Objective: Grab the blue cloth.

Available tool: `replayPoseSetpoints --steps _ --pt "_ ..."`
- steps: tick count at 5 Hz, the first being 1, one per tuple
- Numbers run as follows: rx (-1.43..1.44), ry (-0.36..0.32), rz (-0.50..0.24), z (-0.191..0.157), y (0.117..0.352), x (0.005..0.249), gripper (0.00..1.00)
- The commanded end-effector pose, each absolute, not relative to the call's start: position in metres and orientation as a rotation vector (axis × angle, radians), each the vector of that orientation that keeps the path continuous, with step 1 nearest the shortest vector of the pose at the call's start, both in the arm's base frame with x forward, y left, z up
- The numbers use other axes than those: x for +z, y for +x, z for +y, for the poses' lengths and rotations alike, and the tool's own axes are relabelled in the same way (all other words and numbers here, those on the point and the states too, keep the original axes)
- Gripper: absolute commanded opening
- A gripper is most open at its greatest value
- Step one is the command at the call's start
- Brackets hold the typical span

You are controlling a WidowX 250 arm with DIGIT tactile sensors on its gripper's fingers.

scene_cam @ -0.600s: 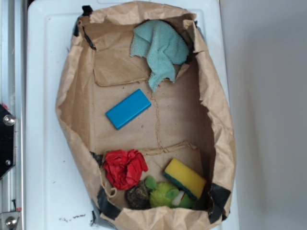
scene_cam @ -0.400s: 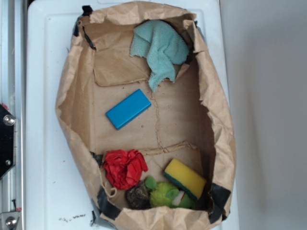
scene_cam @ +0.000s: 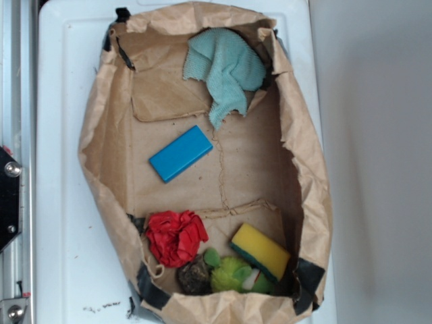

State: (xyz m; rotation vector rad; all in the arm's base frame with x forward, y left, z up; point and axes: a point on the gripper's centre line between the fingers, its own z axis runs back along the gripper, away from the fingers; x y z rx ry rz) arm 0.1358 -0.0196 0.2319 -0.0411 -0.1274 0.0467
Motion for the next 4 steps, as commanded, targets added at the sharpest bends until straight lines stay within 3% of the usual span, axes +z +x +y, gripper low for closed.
replayPoseSetpoints --steps 1,4 --pt "0.096 -0.026 -0.166 -0.019 0.178 0.229 1.00" --pt "0.176 -0.079 -0.201 0.010 0.235 0.197 1.00"
